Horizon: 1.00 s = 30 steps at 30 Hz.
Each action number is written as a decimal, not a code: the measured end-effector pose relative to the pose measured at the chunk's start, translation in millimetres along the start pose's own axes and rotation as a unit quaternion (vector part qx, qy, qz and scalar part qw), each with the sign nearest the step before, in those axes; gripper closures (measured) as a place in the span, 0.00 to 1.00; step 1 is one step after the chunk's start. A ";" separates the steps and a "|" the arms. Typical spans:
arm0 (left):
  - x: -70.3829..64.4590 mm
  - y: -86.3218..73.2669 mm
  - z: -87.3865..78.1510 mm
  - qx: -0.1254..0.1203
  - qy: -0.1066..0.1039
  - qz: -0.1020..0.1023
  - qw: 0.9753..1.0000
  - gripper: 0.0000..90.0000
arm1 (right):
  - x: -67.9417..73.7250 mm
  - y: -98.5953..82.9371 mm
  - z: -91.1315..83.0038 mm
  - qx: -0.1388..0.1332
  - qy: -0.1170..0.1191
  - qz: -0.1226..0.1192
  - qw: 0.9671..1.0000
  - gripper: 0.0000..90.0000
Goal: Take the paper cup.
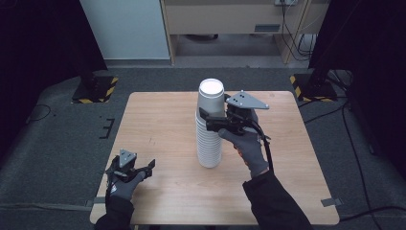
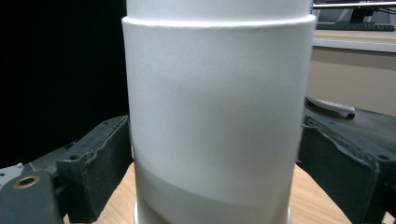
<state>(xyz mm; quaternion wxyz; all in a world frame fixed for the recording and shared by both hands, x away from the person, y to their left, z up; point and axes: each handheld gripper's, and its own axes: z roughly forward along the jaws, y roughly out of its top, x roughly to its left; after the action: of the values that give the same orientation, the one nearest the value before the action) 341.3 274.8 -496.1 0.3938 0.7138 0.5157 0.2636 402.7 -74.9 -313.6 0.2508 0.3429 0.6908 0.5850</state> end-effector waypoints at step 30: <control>-0.5 -0.2 0.1 -0.001 -0.001 0.001 1.000 0.20 | 4.5 2.6 15.2 -0.014 -0.016 -0.004 1.000 0.15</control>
<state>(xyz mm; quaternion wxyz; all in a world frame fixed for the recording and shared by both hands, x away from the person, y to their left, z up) 341.1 274.3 -496.3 0.3950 0.7142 0.5141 0.2637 411.7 -61.6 -313.6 0.2688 0.3460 0.6799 0.5881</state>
